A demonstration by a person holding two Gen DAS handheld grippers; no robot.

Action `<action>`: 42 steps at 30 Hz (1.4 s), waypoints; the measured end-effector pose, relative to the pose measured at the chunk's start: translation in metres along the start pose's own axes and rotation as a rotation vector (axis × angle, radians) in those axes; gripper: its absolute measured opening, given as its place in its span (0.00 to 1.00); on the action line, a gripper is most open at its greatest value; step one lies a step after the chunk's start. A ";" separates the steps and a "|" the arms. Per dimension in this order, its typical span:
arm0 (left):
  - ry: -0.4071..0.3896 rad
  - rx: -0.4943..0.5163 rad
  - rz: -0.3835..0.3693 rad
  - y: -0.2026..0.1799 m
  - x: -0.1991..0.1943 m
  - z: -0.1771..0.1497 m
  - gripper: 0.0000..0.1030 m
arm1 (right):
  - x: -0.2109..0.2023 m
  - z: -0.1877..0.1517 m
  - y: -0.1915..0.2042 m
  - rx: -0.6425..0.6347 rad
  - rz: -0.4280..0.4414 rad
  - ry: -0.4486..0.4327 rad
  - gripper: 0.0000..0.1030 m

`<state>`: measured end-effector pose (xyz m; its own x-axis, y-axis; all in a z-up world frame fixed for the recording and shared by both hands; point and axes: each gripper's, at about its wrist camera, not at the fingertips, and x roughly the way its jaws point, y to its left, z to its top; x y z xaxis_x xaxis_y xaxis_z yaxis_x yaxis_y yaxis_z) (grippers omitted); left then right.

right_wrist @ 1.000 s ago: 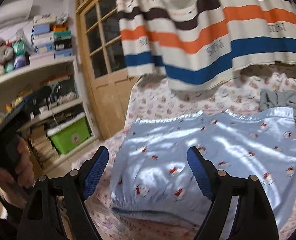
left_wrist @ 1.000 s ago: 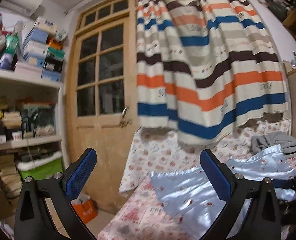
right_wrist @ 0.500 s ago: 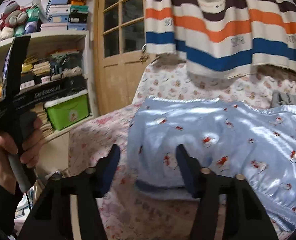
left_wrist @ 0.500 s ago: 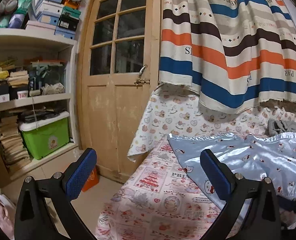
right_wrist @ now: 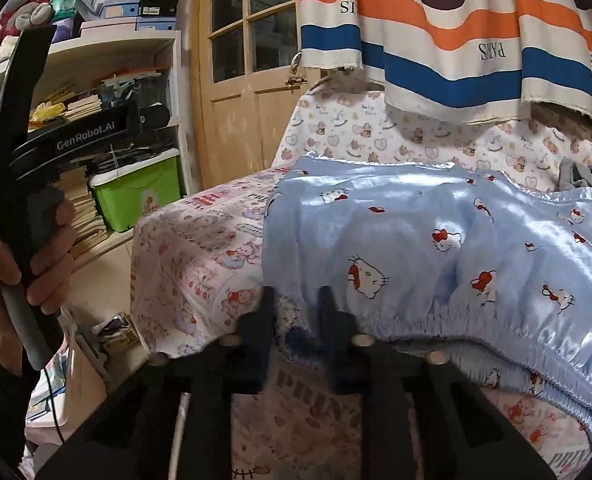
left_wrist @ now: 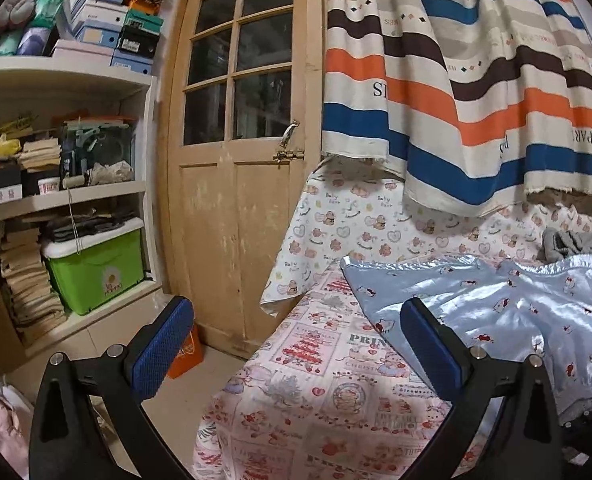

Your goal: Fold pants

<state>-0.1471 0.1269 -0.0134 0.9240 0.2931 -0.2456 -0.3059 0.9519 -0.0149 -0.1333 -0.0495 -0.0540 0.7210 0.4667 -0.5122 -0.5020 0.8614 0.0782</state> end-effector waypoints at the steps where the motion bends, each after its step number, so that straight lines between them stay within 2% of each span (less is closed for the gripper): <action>1: 0.004 0.006 0.006 -0.002 0.001 0.001 1.00 | -0.001 0.001 -0.001 0.006 0.006 -0.007 0.10; 4: 0.032 0.014 0.040 -0.004 0.010 0.006 1.00 | -0.006 0.005 -0.003 0.002 -0.006 -0.039 0.09; 7: 0.045 -0.015 0.021 -0.001 0.020 0.018 1.00 | -0.010 0.010 -0.001 -0.019 -0.016 -0.057 0.09; 10: 0.098 0.010 -0.019 -0.009 0.048 0.037 1.00 | -0.010 0.012 -0.002 -0.025 -0.020 -0.051 0.09; 12: 0.187 0.047 -0.103 -0.018 0.080 0.052 0.98 | -0.010 0.013 -0.004 -0.009 -0.018 -0.049 0.09; 14: 0.307 0.015 -0.207 -0.024 0.122 0.068 0.85 | -0.010 0.015 -0.005 0.002 -0.018 -0.051 0.09; 15: 0.347 -0.006 -0.260 -0.026 0.140 0.075 0.84 | -0.010 0.016 -0.006 0.006 -0.018 -0.054 0.09; 16: 0.386 -0.033 -0.297 -0.029 0.160 0.081 0.82 | -0.012 0.018 -0.006 0.010 -0.022 -0.062 0.09; 18: 0.456 -0.056 -0.322 -0.034 0.197 0.090 0.75 | -0.014 0.020 -0.007 0.014 -0.028 -0.076 0.09; 22: 0.551 -0.074 -0.311 -0.043 0.256 0.094 0.63 | -0.017 0.028 -0.012 0.017 -0.034 -0.094 0.09; 25: 0.620 -0.061 -0.293 -0.051 0.291 0.086 0.60 | -0.020 0.033 -0.015 0.022 -0.034 -0.106 0.09; 26: 0.641 -0.058 -0.271 -0.053 0.300 0.082 0.54 | -0.020 0.034 -0.015 0.022 -0.034 -0.111 0.09; 31: 0.681 -0.063 -0.243 -0.062 0.330 0.069 0.51 | -0.020 0.036 -0.018 -0.003 -0.032 -0.106 0.09; 35: 0.736 -0.059 -0.229 -0.067 0.354 0.057 0.44 | -0.023 0.036 -0.025 0.016 -0.026 -0.114 0.09; 42: 0.736 -0.044 -0.209 -0.069 0.370 0.046 0.41 | -0.021 0.036 -0.026 0.019 -0.015 -0.112 0.09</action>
<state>0.2265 0.1740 -0.0589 0.5770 -0.0425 -0.8156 -0.1646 0.9721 -0.1671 -0.1181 -0.0748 -0.0139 0.7776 0.4722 -0.4150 -0.4821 0.8716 0.0884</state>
